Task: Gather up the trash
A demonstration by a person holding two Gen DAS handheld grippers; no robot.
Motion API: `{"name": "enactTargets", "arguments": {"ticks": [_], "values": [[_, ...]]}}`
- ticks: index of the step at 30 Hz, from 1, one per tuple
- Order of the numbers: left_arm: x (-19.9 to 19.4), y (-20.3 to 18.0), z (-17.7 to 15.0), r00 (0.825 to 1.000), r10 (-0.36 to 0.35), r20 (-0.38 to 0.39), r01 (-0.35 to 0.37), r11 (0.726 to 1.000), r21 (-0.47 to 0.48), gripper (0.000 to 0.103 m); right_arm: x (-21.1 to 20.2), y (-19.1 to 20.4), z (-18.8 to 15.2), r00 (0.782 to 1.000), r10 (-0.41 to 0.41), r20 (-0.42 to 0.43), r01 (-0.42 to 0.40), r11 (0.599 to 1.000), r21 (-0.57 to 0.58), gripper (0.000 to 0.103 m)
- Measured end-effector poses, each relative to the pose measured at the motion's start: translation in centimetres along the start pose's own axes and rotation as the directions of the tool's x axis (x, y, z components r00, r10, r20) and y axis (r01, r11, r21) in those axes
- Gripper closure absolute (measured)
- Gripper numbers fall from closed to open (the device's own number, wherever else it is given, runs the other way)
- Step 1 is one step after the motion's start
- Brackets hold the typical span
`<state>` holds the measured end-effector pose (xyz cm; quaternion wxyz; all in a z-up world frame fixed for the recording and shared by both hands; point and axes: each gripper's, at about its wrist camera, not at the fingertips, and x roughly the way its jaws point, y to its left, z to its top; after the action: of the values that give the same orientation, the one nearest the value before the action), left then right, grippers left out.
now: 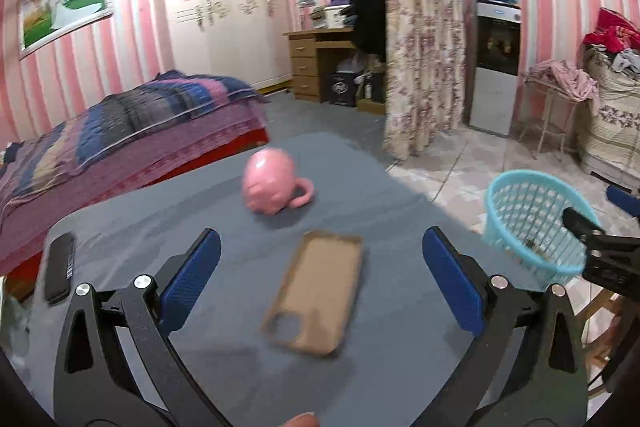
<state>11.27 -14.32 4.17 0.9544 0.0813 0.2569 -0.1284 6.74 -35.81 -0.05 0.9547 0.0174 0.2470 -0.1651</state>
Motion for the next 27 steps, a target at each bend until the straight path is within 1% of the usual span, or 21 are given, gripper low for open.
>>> {"name": "enactTargets", "arguments": {"ticks": [2,4,7,10,13,17,27], "values": [[-1.3,1.7,-1.1,1.0,0.019,0.005,-0.019,1.0,-0.015,0.005,-1.6,1.7,-0.7,1.0,0.013,0.012,-0.012,0.999,-0.038,0.004],[-2.4,3.3,-2.0,1.0,0.023,0.003,-0.023,0.999,-0.041,0.005,-2.9,3.2,-1.6,1.0,0.013,0.016,-0.012,0.998,-0.056,0.004],[-3.6,5.4,-3.2,1.0,0.018,-0.007,-0.018,0.997,-0.081,0.005,-4.0,4.3,-2.0,1.0,0.026,0.005,-0.025,0.999,-0.031,0.004],[-4.3,6.4,-4.1,0.999,0.032,-0.002,-0.032,0.996,-0.086,0.005,-5.0,5.4,-2.7,1.0,0.028,-0.001,-0.028,1.0,-0.002,0.004],[-4.8,6.8,-4.9,0.998,0.056,-0.003,-0.056,0.995,-0.082,0.005,-5.8,6.8,-3.2,0.999,0.032,0.006,-0.032,0.999,-0.005,0.004],[-5.0,6.9,-5.6,0.997,0.075,0.0,-0.075,0.995,-0.071,0.005,-6.3,7.4,-3.9,0.999,0.042,0.007,-0.042,0.999,0.006,0.004],[-5.3,6.7,-7.5,0.998,0.061,-0.011,-0.062,0.996,-0.069,0.005,-7.3,8.7,-5.1,0.998,0.058,0.01,-0.057,0.998,-0.013,0.004]]}}
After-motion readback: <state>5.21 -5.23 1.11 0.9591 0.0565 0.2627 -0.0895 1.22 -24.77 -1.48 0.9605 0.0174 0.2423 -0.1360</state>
